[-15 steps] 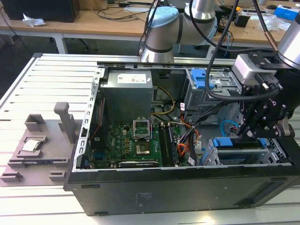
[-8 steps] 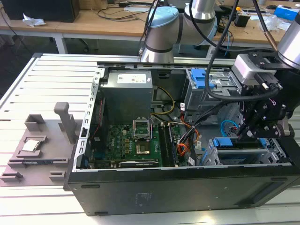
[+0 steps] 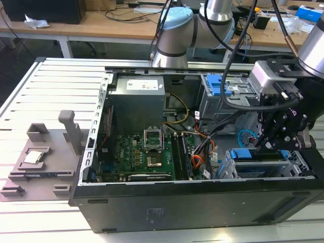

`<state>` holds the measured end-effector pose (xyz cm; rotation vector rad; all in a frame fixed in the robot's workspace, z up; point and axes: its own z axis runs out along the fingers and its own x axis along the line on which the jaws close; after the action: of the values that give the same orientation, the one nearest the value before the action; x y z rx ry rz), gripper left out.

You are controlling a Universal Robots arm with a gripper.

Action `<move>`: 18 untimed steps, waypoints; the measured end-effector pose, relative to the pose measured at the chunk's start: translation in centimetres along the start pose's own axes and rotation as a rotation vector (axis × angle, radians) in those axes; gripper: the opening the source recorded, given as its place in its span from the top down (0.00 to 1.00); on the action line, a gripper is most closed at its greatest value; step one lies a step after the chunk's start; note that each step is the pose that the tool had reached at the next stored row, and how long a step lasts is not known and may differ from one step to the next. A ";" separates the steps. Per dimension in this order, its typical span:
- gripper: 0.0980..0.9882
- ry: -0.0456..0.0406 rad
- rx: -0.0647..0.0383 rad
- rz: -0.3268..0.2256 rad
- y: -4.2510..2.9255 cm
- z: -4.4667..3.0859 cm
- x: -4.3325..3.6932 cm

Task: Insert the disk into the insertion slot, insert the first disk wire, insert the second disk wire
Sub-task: 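Insert the second disk wire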

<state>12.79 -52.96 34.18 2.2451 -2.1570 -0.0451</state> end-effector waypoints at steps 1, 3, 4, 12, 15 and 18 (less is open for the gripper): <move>0.93 -0.0022 0.000 0.000 0.00 0.03 0.00; 0.93 -0.0025 0.000 0.000 0.00 0.16 0.01; 0.93 -0.0021 0.000 0.000 -0.01 0.24 0.01; 0.85 -0.0028 0.000 0.000 -0.02 0.56 0.03; 0.85 -0.0027 0.000 0.000 0.05 -1.33 -0.08; 0.93 -0.0027 0.000 0.000 0.10 -2.67 -0.33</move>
<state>12.79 -52.64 36.85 2.2461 -2.1581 -0.0487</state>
